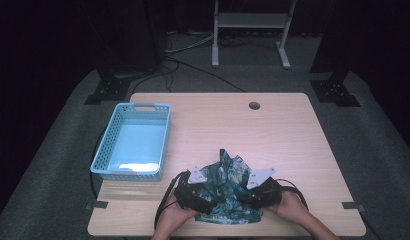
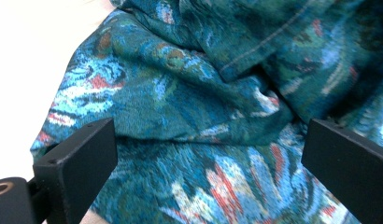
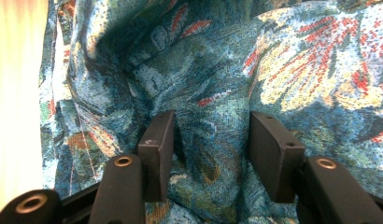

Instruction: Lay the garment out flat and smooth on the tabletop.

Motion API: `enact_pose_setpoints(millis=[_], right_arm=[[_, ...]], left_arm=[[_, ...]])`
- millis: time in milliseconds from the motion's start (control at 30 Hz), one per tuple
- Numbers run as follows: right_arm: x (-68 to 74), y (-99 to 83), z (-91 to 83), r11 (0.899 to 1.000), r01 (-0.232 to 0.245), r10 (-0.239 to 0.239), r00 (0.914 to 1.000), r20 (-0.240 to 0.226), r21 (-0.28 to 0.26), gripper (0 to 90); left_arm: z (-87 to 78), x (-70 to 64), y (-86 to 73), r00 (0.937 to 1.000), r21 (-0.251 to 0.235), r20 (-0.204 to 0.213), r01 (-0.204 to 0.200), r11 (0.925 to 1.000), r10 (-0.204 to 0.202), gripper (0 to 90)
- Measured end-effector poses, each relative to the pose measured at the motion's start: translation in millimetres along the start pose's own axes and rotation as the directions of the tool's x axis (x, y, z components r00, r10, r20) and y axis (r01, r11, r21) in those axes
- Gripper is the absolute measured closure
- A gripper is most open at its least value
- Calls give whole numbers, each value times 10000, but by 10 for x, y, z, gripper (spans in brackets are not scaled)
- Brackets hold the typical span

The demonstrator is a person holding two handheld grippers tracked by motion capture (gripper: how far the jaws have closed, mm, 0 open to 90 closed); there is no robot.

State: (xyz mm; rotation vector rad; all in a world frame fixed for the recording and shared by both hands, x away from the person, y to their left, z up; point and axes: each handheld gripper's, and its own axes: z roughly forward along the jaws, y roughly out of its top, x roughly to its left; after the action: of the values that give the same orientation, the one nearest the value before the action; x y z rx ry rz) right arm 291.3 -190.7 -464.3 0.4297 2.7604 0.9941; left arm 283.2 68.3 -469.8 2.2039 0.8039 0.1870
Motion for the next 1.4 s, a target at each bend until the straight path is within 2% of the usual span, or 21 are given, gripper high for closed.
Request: enact_pose_setpoints(millis=[133, 233, 333, 400, 500, 567, 633, 700, 867, 1033, 1133, 1400], right_arm=[[32, 2, -13, 10000, -63, 64, 9998, -197, 49, 509], [29, 25, -31, 9998, -115, 120, 9993, -361, 160, 468], [46, 61, -65, 9999, -67, 69, 9998, -197, 105, 458], [71, 86, -79, 9998, 171, -171, 9999, -1, 38, 470], [100, 117, -82, 9995, 325, -325, 9993, 173, 36, 558], [102, 126, -89, 9990, 427, -429, 9988, 223, 88, 711], [94, 126, -103, 9992, 400, -400, 9991, 166, 30, 741], [63, 130, -141, 9999, 132, -132, 9999, 50, -44, 799], [23, 118, -279, 10000, 77, -76, 9999, 148, -56, 839], [-4, 79, -405, 10000, -9, 11, 9996, 286, -62, 844], [-56, 7, -540, 9997, -251, 254, 9985, 483, -70, 848], [-145, -159, -772, 9975, -702, 698, 9933, 920, 5, 849]], left_arm=[[41, -5, -22, 10000, 182, 17, -30, 9998, 29, 30], [67, -12, -36, 9999, 276, -33, -151, 9995, 152, 30], [71, -17, -32, 9997, 313, -87, -222, 9993, 225, 31], [80, -27, -37, 9988, 349, -209, -443, 9984, 451, 32], [95, -50, -35, 9966, 449, -398, -705, 9965, 723, 32], [97, -54, -34, 9954, 511, -454, -826, 9953, 849, 32], [102, -63, -36, 9924, 616, -561, -1062, 9924, 1096, 32], [106, -72, -39, 9911, 633, -612, -1147, 9914, 1186, 32], [104, -68, -46, 9912, 578, -603, -1144, 9918, 1179, 32], [102, -69, -47, 9915, 582, -605, -1119, 9920, 1154, 32], [102, -69, -45, 9913, 607, -614, -1126, 9918, 1163, 32], [103, -68, -44, 9915, 597, -623, -1107, 9921, 1143, 32]])
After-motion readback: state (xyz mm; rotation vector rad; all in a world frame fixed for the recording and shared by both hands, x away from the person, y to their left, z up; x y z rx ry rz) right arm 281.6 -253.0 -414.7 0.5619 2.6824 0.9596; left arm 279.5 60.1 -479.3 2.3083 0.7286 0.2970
